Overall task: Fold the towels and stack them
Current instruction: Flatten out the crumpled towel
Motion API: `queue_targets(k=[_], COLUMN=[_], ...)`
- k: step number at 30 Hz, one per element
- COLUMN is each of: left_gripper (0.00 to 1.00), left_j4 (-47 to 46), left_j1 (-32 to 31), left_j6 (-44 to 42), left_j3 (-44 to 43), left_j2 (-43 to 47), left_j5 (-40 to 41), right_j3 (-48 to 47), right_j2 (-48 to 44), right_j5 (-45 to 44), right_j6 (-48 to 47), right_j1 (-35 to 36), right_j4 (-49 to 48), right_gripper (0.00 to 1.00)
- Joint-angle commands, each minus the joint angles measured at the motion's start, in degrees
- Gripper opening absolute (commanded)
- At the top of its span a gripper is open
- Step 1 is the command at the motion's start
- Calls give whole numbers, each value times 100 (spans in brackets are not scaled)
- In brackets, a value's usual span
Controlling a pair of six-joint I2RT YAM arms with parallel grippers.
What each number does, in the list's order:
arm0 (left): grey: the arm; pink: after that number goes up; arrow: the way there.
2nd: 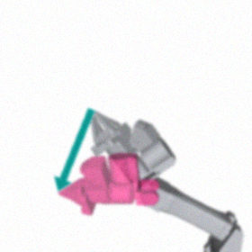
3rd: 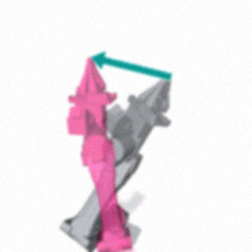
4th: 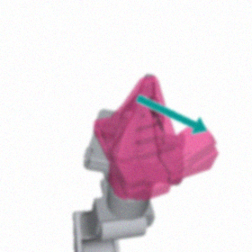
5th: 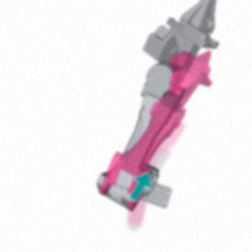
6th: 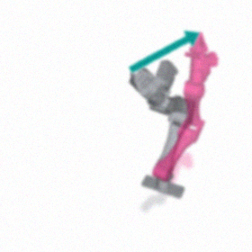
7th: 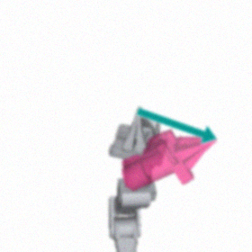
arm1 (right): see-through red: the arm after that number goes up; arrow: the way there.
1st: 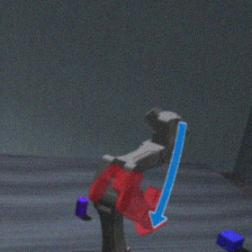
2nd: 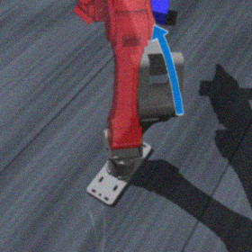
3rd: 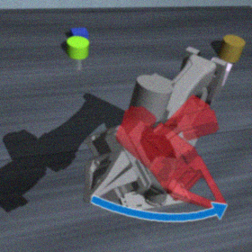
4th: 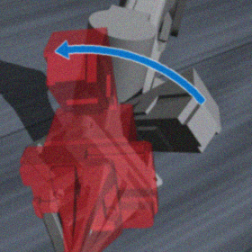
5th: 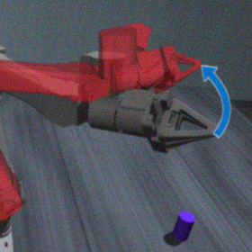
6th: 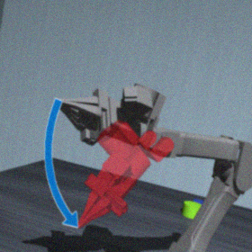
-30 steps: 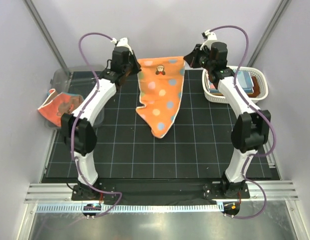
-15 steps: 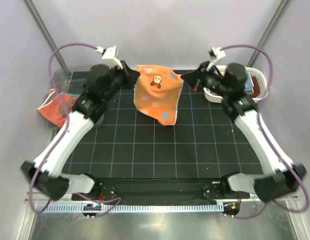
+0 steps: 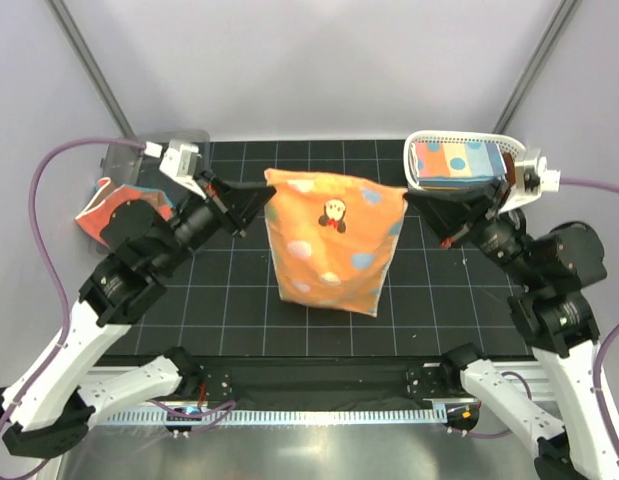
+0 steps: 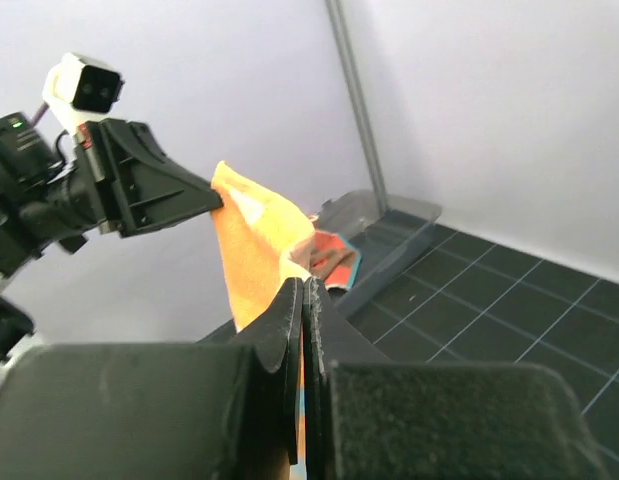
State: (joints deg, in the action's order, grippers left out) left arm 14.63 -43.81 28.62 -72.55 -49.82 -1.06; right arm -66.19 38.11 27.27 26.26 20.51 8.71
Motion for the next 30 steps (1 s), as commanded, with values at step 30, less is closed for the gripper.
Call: queue_targets(k=[30], left_gripper=[0], left_j4=[-1586], left_j1=[3001], left_j6=[-708], left_j3=[-4434], left_j2=[-7973], left_j5=[-1449], right_j3=[-4280], right_j2=[8793], right_j5=[454], right_j6=[-1229], right_j1=[-1269], right_j4=[-1591], right_gripper=[1])
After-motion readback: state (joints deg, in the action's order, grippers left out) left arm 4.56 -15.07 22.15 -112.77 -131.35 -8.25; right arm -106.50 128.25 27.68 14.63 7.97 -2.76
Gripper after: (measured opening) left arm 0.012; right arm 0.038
